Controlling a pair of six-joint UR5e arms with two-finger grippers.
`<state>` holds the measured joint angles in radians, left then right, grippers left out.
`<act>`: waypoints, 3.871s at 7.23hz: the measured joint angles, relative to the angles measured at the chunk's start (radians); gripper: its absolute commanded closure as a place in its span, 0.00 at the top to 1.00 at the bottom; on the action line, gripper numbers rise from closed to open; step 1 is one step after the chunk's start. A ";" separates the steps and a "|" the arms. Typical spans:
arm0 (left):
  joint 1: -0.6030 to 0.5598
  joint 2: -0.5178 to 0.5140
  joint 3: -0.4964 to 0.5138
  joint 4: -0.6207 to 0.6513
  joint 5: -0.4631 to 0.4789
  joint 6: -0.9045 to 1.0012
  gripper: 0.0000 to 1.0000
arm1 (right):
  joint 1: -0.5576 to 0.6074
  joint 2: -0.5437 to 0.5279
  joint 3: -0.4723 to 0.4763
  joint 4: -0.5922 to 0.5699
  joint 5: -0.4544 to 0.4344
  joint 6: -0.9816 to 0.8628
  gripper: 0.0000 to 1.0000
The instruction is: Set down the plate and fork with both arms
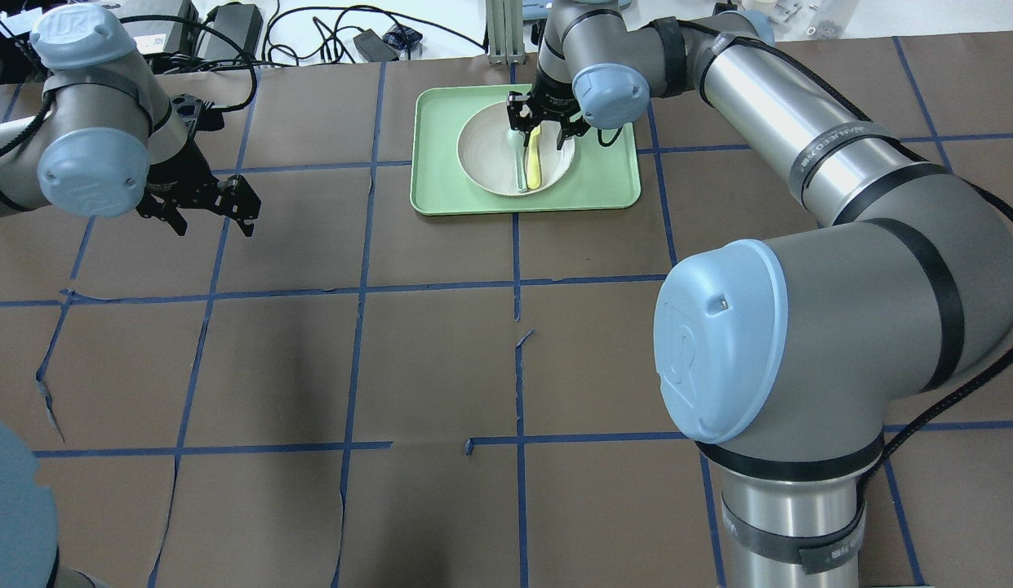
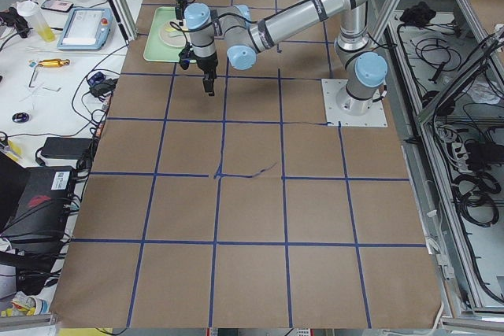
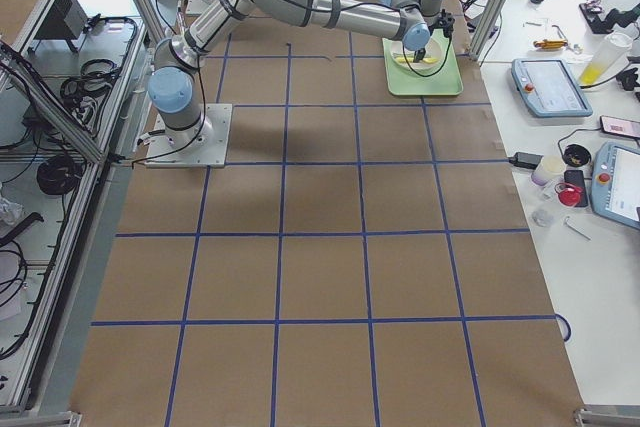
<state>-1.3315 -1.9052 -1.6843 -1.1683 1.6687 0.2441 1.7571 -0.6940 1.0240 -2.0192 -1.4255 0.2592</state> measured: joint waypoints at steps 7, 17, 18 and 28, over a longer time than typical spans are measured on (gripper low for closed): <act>0.003 -0.001 -0.035 0.014 0.003 0.002 1.00 | 0.012 0.038 -0.002 -0.005 -0.001 0.015 0.38; 0.012 0.008 -0.028 0.027 0.008 0.017 1.00 | -0.002 -0.078 0.020 0.074 -0.027 -0.015 0.00; 0.012 0.009 -0.028 0.026 0.008 0.017 1.00 | -0.030 -0.094 0.042 0.086 -0.028 -0.055 0.00; 0.012 0.011 -0.026 0.054 0.010 0.016 1.00 | -0.159 -0.063 0.194 -0.039 0.160 -0.378 0.75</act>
<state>-1.3192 -1.8943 -1.7107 -1.1148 1.6785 0.2602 1.5985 -0.7568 1.2182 -2.0579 -1.2659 -0.1185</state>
